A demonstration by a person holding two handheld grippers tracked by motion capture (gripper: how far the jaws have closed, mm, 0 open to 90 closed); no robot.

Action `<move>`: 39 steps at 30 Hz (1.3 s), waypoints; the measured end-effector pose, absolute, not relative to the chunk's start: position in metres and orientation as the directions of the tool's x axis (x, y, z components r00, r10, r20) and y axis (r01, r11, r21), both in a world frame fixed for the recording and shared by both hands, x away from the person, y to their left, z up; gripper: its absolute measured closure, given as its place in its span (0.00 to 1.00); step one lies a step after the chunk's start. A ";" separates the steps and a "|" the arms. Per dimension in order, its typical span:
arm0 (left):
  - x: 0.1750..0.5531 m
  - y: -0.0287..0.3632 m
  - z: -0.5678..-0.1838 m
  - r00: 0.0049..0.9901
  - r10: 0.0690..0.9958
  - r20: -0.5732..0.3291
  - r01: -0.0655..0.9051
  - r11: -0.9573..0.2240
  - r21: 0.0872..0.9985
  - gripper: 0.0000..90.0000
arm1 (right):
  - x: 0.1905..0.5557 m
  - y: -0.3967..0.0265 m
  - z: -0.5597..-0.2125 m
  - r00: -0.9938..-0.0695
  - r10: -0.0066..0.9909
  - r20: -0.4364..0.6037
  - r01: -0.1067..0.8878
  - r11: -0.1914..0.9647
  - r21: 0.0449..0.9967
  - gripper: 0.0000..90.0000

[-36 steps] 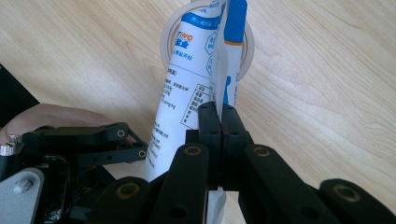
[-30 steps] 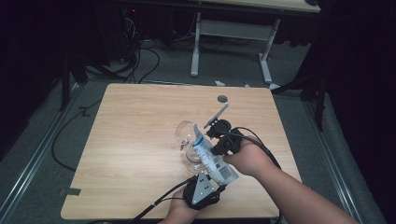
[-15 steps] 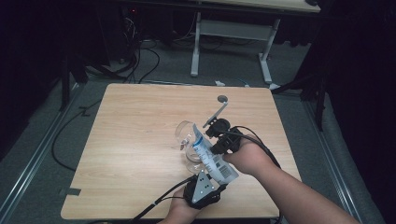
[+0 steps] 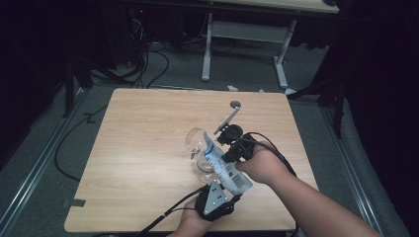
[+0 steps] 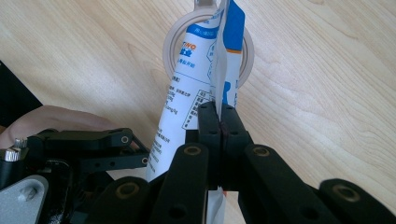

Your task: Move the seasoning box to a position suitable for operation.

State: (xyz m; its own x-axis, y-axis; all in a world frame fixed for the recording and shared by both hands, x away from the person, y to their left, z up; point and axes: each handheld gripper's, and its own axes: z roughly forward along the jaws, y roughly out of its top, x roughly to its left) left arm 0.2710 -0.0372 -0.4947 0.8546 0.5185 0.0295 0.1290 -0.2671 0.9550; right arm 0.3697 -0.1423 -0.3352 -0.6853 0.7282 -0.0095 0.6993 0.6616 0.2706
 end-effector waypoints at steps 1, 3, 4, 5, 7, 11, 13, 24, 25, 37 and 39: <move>0.271 -0.037 -0.495 0.855 0.519 0.029 0.130 -0.266 0.955 0.60 | 0.370 -0.142 -0.335 -0.686 0.728 -0.009 0.699 0.662 0.271 1.00; 0.271 -0.038 -0.494 0.855 0.517 0.027 0.131 -0.265 0.955 0.60 | 0.371 -0.142 -0.335 -0.689 0.724 -0.013 0.695 0.666 0.271 1.00; 0.271 -0.038 -0.494 0.855 0.517 0.026 0.131 -0.265 0.955 0.60 | 0.371 -0.142 -0.335 -0.686 0.727 -0.013 0.698 0.663 0.270 1.00; 0.271 -0.038 -0.495 0.855 0.517 0.026 0.131 -0.265 0.955 0.60 | 0.371 -0.141 -0.335 -0.682 0.731 -0.014 0.702 0.661 0.265 1.00; 0.272 -0.038 -0.495 0.856 0.517 0.025 0.132 -0.264 0.956 0.60 | 0.370 -0.141 -0.335 -0.680 0.733 -0.013 0.705 0.658 0.264 1.00; 0.272 -0.039 -0.495 0.856 0.516 0.026 0.131 -0.265 0.955 0.60 | 0.372 -0.141 -0.336 -0.687 0.727 -0.018 0.698 0.666 0.265 1.00; 0.273 -0.039 -0.494 0.856 0.516 0.024 0.132 -0.263 0.956 0.60 | 0.372 -0.140 -0.336 -0.686 0.728 -0.020 0.698 0.665 0.265 1.00; 0.275 -0.040 -0.494 0.856 0.516 0.021 0.133 -0.261 0.956 0.60 | 0.376 -0.138 -0.337 -0.695 0.719 -0.034 0.687 0.676 0.266 1.00; 0.275 -0.040 -0.494 0.856 0.517 0.022 0.133 -0.260 0.956 0.60 | 0.376 -0.139 -0.337 -0.697 0.717 -0.034 0.685 0.678 0.266 1.00; 0.276 -0.040 -0.492 0.856 0.516 0.024 0.129 -0.259 0.957 0.60 | 0.378 -0.136 -0.336 -0.693 0.720 -0.035 0.689 0.676 0.261 1.00; 0.276 -0.040 -0.492 0.856 0.516 0.024 0.128 -0.257 0.958 0.60 | 0.378 -0.135 -0.336 -0.694 0.720 -0.034 0.689 0.676 0.261 1.00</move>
State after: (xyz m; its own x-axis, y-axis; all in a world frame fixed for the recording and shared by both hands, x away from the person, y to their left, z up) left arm 0.2763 -0.0398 -0.4919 0.8564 0.5157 0.0240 0.1282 -0.2575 0.9577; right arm 0.3781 -0.1354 -0.3361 -0.6936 0.7196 -0.0343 0.6887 0.6763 0.2613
